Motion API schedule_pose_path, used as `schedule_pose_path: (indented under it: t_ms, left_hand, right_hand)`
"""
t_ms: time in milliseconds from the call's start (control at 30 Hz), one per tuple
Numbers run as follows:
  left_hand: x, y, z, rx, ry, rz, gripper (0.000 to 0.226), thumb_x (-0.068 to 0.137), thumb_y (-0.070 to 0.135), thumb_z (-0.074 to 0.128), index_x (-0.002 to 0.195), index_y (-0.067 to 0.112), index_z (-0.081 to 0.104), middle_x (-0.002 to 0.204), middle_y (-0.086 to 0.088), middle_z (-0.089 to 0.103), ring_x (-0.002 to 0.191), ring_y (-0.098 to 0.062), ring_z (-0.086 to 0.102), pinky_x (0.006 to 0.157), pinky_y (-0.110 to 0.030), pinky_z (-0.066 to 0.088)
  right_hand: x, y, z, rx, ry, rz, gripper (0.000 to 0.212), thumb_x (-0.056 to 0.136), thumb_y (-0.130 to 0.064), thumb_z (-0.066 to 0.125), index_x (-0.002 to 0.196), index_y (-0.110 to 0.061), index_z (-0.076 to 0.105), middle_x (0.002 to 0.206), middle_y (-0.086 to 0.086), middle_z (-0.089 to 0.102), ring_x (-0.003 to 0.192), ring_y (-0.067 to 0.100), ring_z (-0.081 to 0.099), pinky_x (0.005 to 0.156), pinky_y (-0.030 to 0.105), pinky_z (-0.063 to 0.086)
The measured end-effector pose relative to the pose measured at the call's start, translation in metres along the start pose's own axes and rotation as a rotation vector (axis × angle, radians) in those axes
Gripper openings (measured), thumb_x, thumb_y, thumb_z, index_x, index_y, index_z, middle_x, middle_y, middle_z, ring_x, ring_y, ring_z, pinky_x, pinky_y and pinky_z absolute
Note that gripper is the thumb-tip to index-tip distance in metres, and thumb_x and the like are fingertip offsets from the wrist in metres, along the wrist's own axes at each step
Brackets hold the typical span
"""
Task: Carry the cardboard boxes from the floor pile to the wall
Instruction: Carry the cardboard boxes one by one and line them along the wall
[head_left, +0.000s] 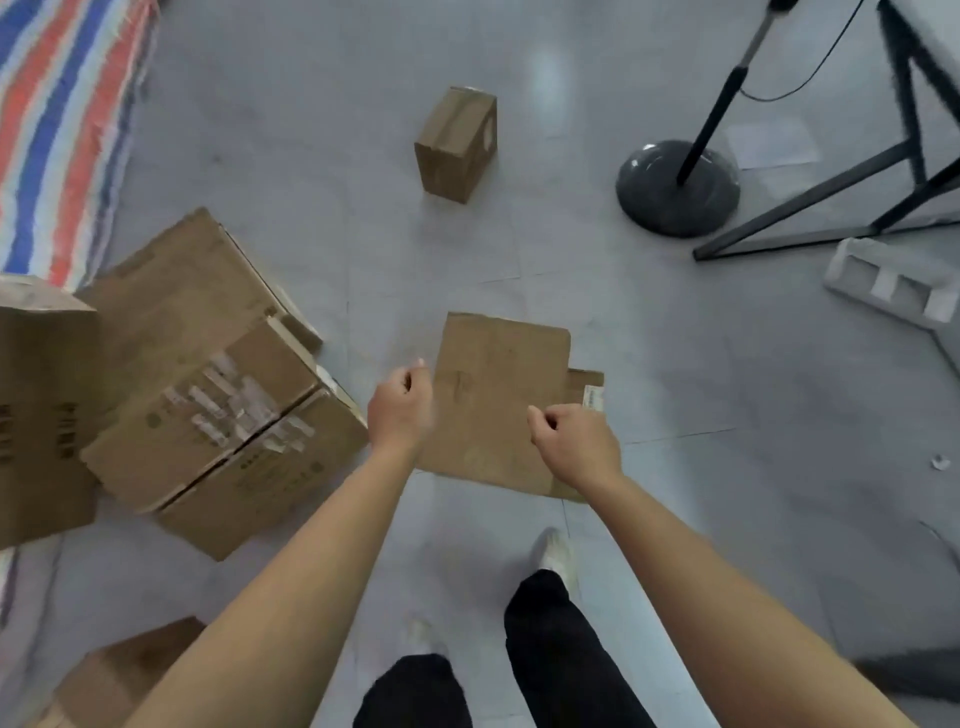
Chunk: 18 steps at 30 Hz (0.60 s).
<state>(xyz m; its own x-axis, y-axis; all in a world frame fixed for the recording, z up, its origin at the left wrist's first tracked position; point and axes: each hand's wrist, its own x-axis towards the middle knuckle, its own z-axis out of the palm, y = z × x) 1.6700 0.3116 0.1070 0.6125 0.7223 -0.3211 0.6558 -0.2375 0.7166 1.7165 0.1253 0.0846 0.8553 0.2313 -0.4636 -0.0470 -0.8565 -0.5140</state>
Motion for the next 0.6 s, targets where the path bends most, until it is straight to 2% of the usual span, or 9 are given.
schedule_pose_path:
  t_ms: [100,167,267,333,400,433,500,567,600]
  left_hand:
    - [0.037,-0.043,0.051,0.08,-0.068,-0.086,0.035,0.102,0.039,0.043,0.083,0.01,0.052,0.079,-0.005,0.056,0.079,-0.028,0.052,0.071,-0.039,0.039]
    - [0.064,-0.083,0.091,0.127,-0.134,-0.137,0.032,0.099,0.042,0.047,0.098,0.011,0.054,0.097,-0.007,0.061,0.091,-0.027,0.057,0.081,-0.039,0.045]
    - [0.091,-0.146,0.131,0.187,-0.183,-0.197,0.051,0.092,0.052,0.051,0.122,0.01,0.051,0.121,-0.011,0.058,0.114,-0.03,0.055,0.1,-0.047,0.044]
    - [0.106,-0.187,0.153,0.23,-0.172,-0.234,0.067,0.092,0.054,0.054,0.14,0.009,0.041,0.14,-0.013,0.048,0.131,-0.031,0.043,0.11,-0.048,0.036]
    - [0.12,-0.222,0.171,0.279,-0.152,-0.283,0.077,0.092,0.052,0.056,0.15,0.009,0.029,0.152,-0.014,0.035,0.141,-0.031,0.03,0.115,-0.046,0.027]
    - [0.125,-0.238,0.176,0.283,-0.144,-0.304,0.08,0.092,0.051,0.057,0.152,0.009,0.024,0.155,-0.014,0.031,0.144,-0.03,0.026,0.116,-0.046,0.024]
    - [0.135,-0.264,0.186,0.259,-0.126,-0.345,0.087,0.092,0.053,0.058,0.154,0.007,0.017,0.159,-0.013,0.024,0.147,-0.028,0.021,0.119,-0.044,0.02]
    - [0.143,-0.291,0.195,0.234,-0.153,-0.402,0.09,0.092,0.055,0.057,0.156,0.009,0.014,0.162,-0.011,0.021,0.149,-0.027,0.02,0.12,-0.043,0.019]
    - [0.145,-0.297,0.196,0.22,-0.183,-0.416,0.09,0.091,0.057,0.057,0.155,0.01,0.017,0.161,-0.01,0.024,0.147,-0.026,0.024,0.12,-0.042,0.022]
  right_hand:
    - [0.044,0.028,0.038,-0.014,-0.063,0.044,0.05,0.1,-0.042,0.044,0.068,-0.011,0.066,0.066,0.004,0.067,0.069,0.026,0.063,0.063,0.037,0.051]
    - [0.073,0.053,0.072,-0.007,-0.084,0.087,0.051,0.1,-0.041,0.045,0.063,-0.009,0.058,0.061,0.005,0.062,0.066,0.027,0.061,0.059,0.038,0.049]
    - [0.1,0.092,0.127,0.011,-0.066,0.154,0.051,0.101,-0.042,0.044,0.062,-0.011,0.05,0.062,0.004,0.057,0.064,0.026,0.057,0.054,0.036,0.041]
    - [0.115,0.117,0.165,0.027,-0.084,0.196,0.042,0.101,-0.046,0.046,0.069,-0.019,0.053,0.08,0.0,0.059,0.074,0.02,0.057,0.056,0.032,0.038]
    - [0.126,0.142,0.2,0.04,-0.118,0.238,0.025,0.097,-0.049,0.055,0.1,-0.025,0.06,0.115,-0.001,0.056,0.102,0.017,0.057,0.073,0.032,0.046]
    - [0.128,0.153,0.214,0.042,-0.137,0.263,0.037,0.093,-0.049,0.061,0.121,-0.025,0.056,0.132,0.001,0.048,0.117,0.018,0.052,0.085,0.035,0.048]
    - [0.132,0.171,0.235,0.069,-0.168,0.339,0.083,0.085,-0.046,0.074,0.151,-0.024,0.03,0.157,0.004,0.023,0.142,0.024,0.032,0.106,0.041,0.041]
    - [0.14,0.191,0.258,0.138,-0.221,0.445,0.114,0.078,-0.042,0.082,0.161,-0.021,0.006,0.167,0.004,0.003,0.153,0.024,0.012,0.119,0.043,0.026]
    - [0.143,0.197,0.264,0.202,-0.255,0.494,0.124,0.073,-0.043,0.085,0.161,-0.02,0.002,0.168,0.002,0.005,0.154,0.023,0.011,0.123,0.043,0.023]
